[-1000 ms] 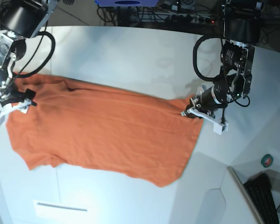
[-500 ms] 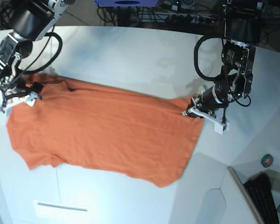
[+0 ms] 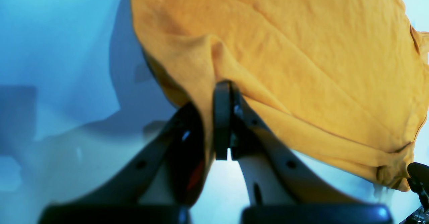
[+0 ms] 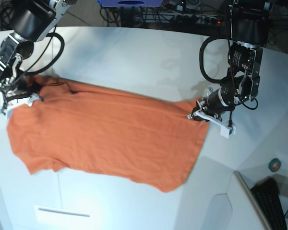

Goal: Layout the t-shirt on the table in an organized manner, then fold the t-shirt properly
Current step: 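Lower the t-shirt and pull its edge taut with both grippers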

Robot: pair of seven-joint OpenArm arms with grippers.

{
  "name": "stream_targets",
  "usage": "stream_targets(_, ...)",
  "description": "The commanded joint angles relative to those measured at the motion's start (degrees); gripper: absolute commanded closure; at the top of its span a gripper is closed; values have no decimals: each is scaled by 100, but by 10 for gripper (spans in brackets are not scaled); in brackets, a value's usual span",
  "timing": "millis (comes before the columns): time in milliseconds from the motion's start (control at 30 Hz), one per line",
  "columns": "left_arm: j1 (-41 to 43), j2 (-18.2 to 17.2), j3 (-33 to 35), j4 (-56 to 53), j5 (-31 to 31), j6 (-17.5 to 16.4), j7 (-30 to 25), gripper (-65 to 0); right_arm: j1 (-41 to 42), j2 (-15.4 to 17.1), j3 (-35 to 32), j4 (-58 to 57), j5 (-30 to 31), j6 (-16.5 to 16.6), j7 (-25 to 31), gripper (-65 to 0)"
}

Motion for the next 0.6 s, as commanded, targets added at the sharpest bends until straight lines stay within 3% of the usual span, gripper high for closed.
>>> stream_targets(0,-90,-53,-23,89,-33,-25,-89,0,80,43,7,76,18,52,72,-230)
stream_targets(200,-90,-53,-23,89,-33,-25,-89,0,89,43,7,76,18,52,63,-89)
stream_targets(267,-90,-53,-23,89,-33,-25,-89,0,89,43,7,67,18,52,72,-5)
stream_targets(433,-82,-53,-23,89,-33,-25,-89,0,53,34,7,137,18,70,-8,0)
stream_targets(567,68,-62,-32,151,-33,-25,-89,0,-166,-45,7,586,18,149,-403,0)
